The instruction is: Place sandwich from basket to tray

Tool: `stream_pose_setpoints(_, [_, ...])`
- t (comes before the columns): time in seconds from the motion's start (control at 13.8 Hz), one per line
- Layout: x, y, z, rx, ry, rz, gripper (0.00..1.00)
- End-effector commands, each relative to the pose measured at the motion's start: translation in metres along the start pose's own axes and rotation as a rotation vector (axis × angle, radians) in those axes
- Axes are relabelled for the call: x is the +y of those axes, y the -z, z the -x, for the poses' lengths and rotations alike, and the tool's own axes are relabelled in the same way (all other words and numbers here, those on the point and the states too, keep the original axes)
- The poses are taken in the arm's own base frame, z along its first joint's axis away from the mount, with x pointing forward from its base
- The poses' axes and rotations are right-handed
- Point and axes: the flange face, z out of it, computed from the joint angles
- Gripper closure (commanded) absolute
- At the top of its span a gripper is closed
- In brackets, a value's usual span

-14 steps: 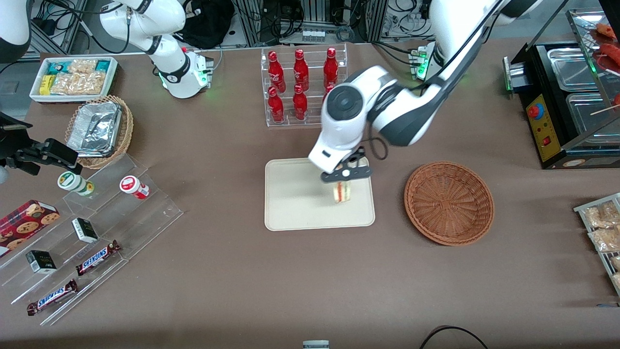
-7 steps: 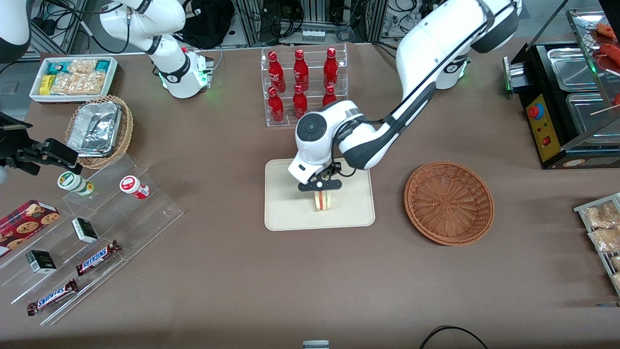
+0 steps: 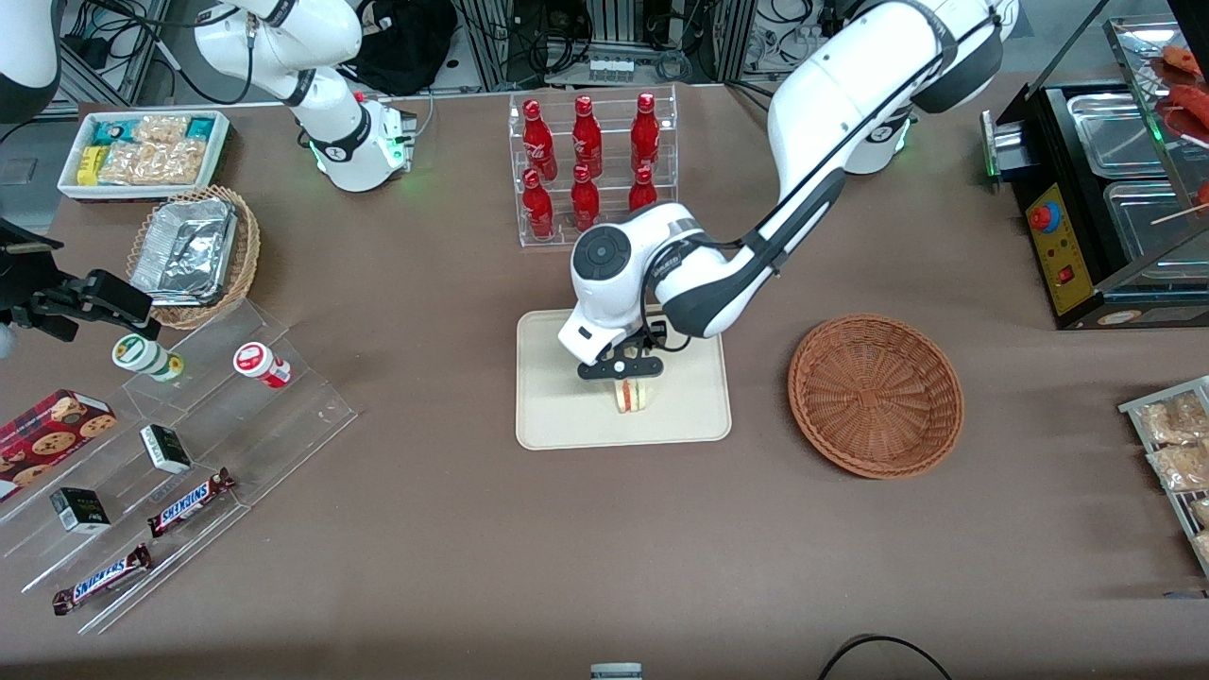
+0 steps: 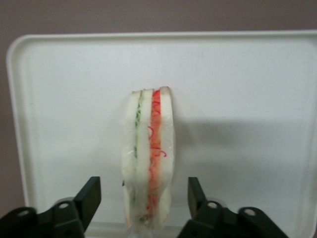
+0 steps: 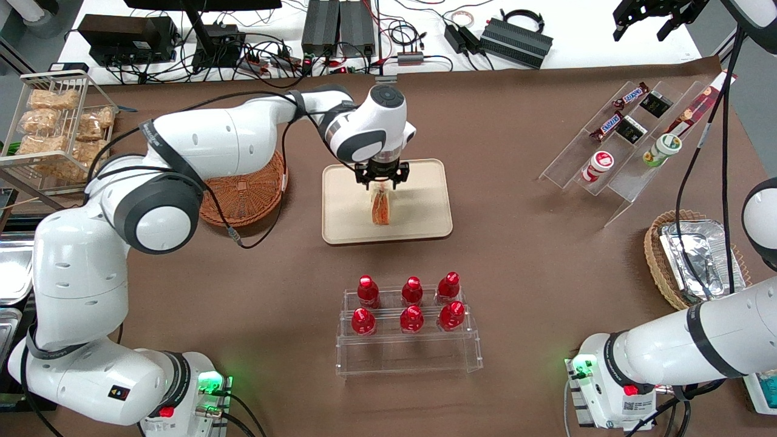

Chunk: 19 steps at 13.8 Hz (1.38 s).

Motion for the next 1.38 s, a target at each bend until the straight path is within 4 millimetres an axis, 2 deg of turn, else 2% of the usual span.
stream_pose_setpoints(0.0, [-0.017, 0.070, 0.001, 0.090, 0.101, -0.027, 0.00])
stream_pose_setpoints(0.15, [-0.035, 0.106, -0.007, 0.127, 0.154, -0.037, 0.00])
stream_pose_setpoints(0.22, [-0.045, 0.124, -0.004, 0.143, 0.182, -0.064, 0.00])
stream_pose_setpoints(0.36, [-0.092, 0.155, -0.034, 0.152, 0.275, -0.073, 0.00])
stream_pose_setpoints(0.51, [-0.136, 0.194, -0.045, 0.125, 0.339, -0.067, 0.00])
stream_pose_setpoints(0.65, [-0.192, 0.219, -0.064, 0.086, 0.348, -0.091, 0.00])
stream_pose_setpoints(0.73, [-0.212, 0.236, -0.064, 0.061, 0.323, -0.077, 0.00])
stream_pose_setpoints(0.95, [-0.270, 0.265, -0.070, 0.005, 0.302, -0.072, 0.00])
stream_pose_setpoints(1.16, [-0.309, 0.284, -0.064, -0.069, 0.229, -0.041, 0.00])
stream_pose_setpoints(1.24, [-0.324, 0.285, -0.064, -0.080, 0.205, -0.051, 0.00])
stream_pose_setpoints(1.31, [-0.332, 0.287, -0.055, -0.082, 0.169, -0.069, 0.00])
